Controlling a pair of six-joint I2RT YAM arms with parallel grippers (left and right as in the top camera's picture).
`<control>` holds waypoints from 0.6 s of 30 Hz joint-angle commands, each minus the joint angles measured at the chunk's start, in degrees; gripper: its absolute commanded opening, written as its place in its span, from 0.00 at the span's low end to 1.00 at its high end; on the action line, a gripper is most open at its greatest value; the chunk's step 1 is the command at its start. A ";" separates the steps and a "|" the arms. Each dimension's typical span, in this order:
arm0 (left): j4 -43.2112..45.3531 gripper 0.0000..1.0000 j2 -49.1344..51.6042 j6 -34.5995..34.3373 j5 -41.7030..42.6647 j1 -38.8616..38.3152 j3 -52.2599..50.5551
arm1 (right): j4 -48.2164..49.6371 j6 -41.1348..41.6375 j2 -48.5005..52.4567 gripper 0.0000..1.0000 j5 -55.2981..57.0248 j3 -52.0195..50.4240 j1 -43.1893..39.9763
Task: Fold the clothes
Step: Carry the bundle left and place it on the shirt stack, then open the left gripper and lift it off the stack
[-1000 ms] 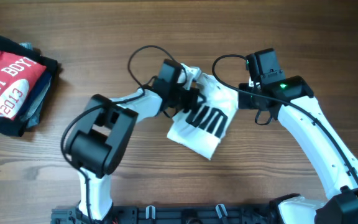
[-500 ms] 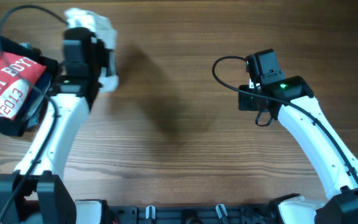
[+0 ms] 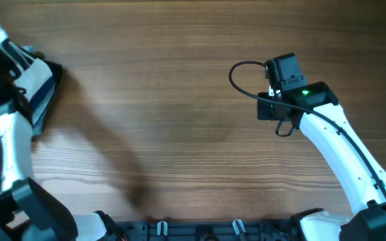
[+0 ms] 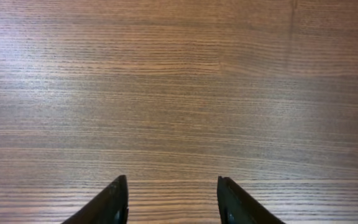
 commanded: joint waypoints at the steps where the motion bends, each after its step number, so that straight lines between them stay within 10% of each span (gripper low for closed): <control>1: 4.57 0.04 5.44 -5.09 4.42 4.96 0.52 | -0.46 0.87 -0.37 0.45 0.55 0.96 0.09; 6: 6.73 0.17 11.39 -5.11 5.01 9.16 0.52 | -0.44 0.87 -0.37 0.45 0.55 0.96 0.09; 11: 9.64 1.00 12.52 -5.09 4.96 15.28 0.52 | -0.50 0.94 -0.37 0.45 0.50 0.96 0.09; 18: 7.61 1.00 10.95 -9.84 10.95 23.37 3.80 | -0.66 0.87 -0.37 0.45 0.52 0.96 0.09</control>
